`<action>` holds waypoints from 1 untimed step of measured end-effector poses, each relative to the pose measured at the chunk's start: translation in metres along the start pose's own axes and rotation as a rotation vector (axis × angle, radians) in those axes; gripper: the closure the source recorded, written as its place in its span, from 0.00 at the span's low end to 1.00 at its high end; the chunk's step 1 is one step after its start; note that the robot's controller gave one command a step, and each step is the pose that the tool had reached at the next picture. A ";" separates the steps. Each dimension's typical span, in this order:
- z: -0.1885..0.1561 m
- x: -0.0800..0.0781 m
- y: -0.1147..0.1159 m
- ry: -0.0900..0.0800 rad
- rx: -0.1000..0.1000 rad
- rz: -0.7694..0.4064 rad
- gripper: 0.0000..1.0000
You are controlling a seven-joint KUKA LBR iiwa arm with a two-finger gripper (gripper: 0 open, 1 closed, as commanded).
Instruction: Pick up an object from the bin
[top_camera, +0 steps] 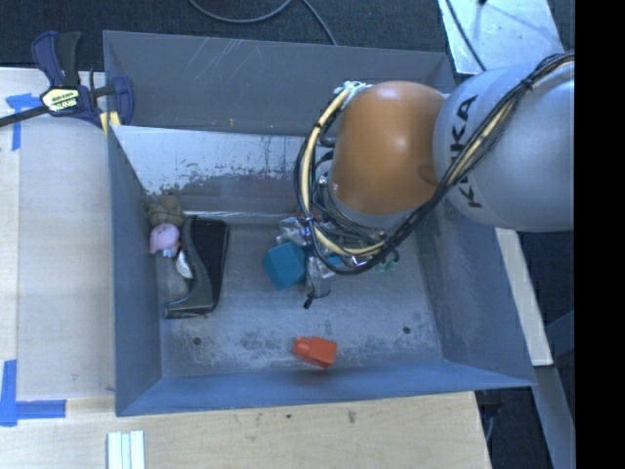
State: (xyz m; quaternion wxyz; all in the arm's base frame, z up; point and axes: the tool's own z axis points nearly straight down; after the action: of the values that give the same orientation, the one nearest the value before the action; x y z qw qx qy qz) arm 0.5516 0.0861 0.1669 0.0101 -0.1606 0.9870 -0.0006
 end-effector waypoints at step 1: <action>-0.103 0.023 -0.016 0.024 -0.009 -0.180 1.00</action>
Offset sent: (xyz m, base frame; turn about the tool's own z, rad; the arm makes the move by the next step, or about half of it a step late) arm 0.0000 0.0000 0.0000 0.0000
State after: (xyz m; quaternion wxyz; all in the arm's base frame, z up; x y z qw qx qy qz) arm 0.5324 0.0633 0.2692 -0.0024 -0.2488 0.9686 0.0009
